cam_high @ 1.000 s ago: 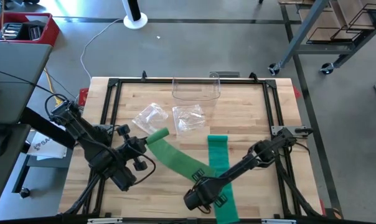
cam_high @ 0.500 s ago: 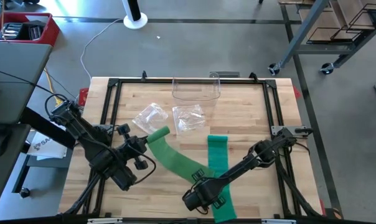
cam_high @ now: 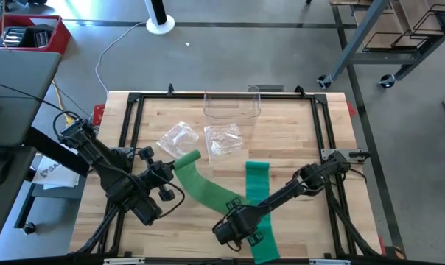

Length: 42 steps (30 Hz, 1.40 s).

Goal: Roll bandage
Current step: Roll the green bandage

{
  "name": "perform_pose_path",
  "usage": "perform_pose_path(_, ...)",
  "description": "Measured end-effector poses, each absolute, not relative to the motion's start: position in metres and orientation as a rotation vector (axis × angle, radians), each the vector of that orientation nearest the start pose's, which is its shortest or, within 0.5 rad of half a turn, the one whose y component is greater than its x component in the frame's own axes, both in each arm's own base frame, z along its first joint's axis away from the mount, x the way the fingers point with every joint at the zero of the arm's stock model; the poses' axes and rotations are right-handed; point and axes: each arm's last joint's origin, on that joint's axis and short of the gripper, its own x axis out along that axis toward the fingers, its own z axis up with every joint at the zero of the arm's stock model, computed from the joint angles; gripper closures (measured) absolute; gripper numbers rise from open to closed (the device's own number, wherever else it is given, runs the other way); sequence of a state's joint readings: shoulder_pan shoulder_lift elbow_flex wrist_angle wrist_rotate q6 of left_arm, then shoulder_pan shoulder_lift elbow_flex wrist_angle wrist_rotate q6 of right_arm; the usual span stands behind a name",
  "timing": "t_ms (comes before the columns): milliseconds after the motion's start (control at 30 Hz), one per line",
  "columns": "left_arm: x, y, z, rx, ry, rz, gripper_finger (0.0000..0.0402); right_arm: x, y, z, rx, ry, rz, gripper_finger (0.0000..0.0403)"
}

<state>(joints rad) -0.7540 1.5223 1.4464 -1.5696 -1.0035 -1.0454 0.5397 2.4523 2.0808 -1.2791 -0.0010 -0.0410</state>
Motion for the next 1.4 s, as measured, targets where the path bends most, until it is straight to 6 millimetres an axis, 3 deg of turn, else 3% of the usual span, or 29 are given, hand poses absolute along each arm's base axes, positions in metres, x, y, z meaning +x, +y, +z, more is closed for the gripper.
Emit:
perform_pose_path(133,0.199,-0.153,0.325,0.319,0.76,0.643,0.04,0.401,0.239,0.142,-0.455,1.604,0.43,0.0244)
perform_pose_path(400,0.199,-0.153,0.325,0.318,0.761,0.642,0.04,0.405,0.234,0.142,-0.438,1.594,0.424,0.0347)
perform_pose_path(500,0.199,-0.153,0.325,0.315,0.768,0.64,0.04,0.404,0.233,0.144,-0.443,1.601,0.42,0.0367)
perform_pose_path(633,0.199,-0.153,0.325,0.315,0.769,0.64,0.04,0.404,0.231,0.146,-0.38,1.621,0.425,0.0346)
perform_pose_path(900,0.199,-0.153,0.325,0.315,0.769,0.64,0.04,0.408,0.227,0.15,-0.305,1.607,0.412,0.0224)
perform_pose_path(1000,0.199,-0.153,0.325,0.315,0.769,0.639,0.04,0.409,0.226,0.15,-0.307,1.598,0.394,0.0203)
perform_pose_path(1167,0.199,-0.153,0.325,0.312,0.775,0.637,0.04,0.411,0.224,0.15,-0.328,1.578,0.374,0.0214)
perform_pose_path(1400,0.199,-0.154,0.325,0.307,0.785,0.634,0.04,0.416,0.222,0.142,-0.341,1.571,0.387,0.0298)
